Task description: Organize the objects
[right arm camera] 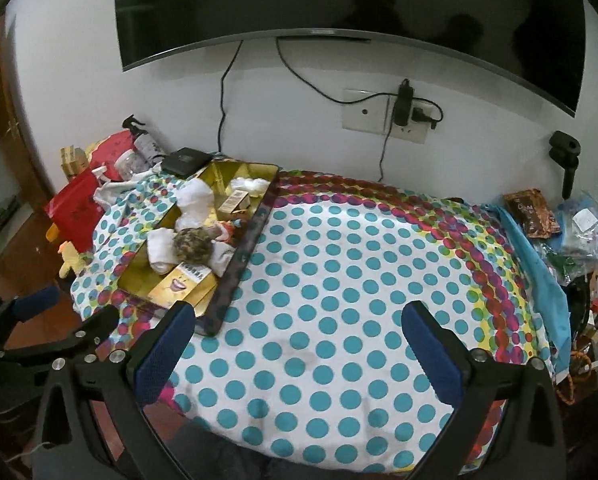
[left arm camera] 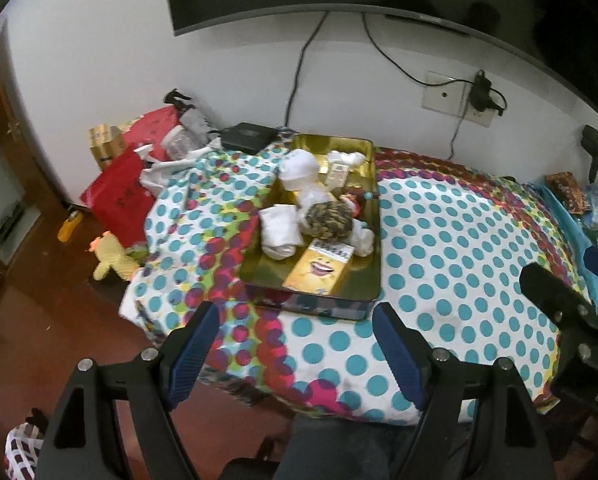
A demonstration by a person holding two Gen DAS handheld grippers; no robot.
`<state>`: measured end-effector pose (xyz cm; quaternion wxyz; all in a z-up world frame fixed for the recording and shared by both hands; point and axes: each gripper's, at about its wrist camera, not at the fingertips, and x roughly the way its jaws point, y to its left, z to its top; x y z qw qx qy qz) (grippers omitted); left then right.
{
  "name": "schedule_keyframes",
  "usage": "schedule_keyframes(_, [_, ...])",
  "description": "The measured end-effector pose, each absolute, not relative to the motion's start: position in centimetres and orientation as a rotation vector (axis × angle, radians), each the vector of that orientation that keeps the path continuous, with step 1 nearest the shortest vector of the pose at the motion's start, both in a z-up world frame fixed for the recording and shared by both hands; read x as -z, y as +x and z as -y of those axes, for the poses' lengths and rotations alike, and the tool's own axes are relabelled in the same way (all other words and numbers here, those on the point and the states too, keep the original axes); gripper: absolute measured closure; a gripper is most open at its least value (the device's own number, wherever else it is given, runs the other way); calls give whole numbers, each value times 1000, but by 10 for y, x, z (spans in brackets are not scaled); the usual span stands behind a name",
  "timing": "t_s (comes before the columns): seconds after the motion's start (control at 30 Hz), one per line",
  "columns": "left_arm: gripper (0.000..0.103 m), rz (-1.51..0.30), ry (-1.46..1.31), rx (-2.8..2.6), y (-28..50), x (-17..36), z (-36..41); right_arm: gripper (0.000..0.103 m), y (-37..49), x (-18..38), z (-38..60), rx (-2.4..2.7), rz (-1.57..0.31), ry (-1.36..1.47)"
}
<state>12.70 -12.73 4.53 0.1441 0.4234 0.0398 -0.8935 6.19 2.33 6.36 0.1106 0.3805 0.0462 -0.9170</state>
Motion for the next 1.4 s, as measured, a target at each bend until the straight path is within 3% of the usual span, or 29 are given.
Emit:
schedule_keyframes(0.57, [22, -46, 1279, 2548, 125, -42, 124, 0, 69, -62, -7, 2653, -166, 1148])
schedule_keyframes(0.9, [22, -135, 1283, 2590, 127, -44, 127, 0, 69, -66, -9, 2658, -142, 1139])
schedule_keyframes(1.4, [22, -47, 1274, 2624, 126, -46, 110, 0, 68, -66, -17, 2702, -146, 1164])
